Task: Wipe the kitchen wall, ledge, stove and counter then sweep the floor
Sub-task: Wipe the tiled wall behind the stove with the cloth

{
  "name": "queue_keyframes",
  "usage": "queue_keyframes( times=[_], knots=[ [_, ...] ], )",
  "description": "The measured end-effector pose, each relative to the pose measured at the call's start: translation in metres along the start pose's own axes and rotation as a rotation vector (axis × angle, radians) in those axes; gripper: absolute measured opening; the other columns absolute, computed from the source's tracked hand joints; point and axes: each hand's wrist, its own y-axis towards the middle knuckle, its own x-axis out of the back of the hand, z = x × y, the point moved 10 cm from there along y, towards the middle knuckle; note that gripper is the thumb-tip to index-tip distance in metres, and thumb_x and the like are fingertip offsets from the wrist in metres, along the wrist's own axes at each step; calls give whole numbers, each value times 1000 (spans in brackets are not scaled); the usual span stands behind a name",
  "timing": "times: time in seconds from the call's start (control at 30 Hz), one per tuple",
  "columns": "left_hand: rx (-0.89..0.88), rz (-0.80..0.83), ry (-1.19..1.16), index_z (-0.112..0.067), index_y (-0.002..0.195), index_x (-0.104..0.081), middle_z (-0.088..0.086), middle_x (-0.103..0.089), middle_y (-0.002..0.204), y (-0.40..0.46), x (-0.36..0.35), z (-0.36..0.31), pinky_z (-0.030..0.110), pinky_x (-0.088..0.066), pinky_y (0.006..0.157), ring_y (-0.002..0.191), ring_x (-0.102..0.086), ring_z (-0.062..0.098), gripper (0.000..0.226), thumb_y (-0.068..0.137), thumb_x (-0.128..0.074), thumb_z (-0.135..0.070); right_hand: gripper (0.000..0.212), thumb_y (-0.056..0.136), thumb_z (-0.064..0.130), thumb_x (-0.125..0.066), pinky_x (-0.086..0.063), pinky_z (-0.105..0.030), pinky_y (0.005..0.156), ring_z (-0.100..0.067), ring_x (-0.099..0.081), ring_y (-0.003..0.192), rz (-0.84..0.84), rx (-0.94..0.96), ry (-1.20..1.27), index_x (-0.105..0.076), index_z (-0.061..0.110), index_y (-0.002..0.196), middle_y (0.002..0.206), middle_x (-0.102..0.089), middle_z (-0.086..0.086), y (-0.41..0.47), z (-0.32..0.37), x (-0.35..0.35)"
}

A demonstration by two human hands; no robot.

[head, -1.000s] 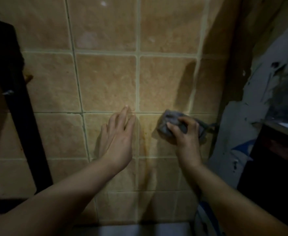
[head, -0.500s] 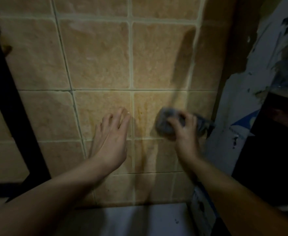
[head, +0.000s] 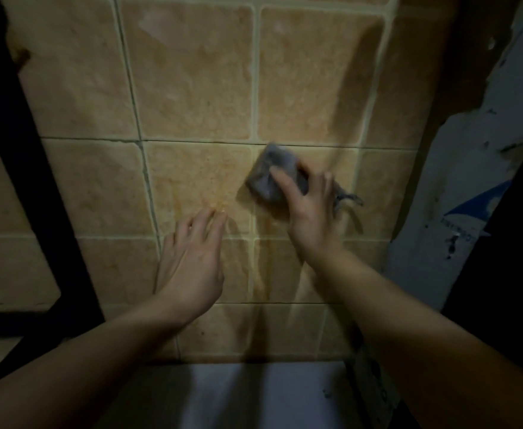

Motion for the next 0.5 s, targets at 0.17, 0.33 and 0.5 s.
queue_keyframes(
  times=[0.17,0.33,0.5],
  knots=[
    [7,57,-12,-23,150,-12,-1,-9,155,-18,-7,12,37,-19,112,136,-14,22,82,82,-59,-19,38,87,32,-42,-35,-41,92,-32,-44,108,336,327,-130,-51,23,123,126,-37,-9,-63,34,-66],
    [46,34,-47,-25,149,-7,-2,-3,156,-21,5,34,38,-17,114,139,-8,20,82,85,-58,-21,36,96,26,-45,-29,-42,103,-30,-35,121,54,192,-28,-48,23,132,135,-40,-9,9,45,-28],
    [139,10,-48,-23,148,-10,1,-3,155,-19,15,62,41,-20,112,138,-10,24,82,83,-60,-18,47,87,15,-45,-34,-44,91,-31,-33,114,-193,326,-91,-44,18,134,132,-26,-7,45,80,-21]
  ],
)
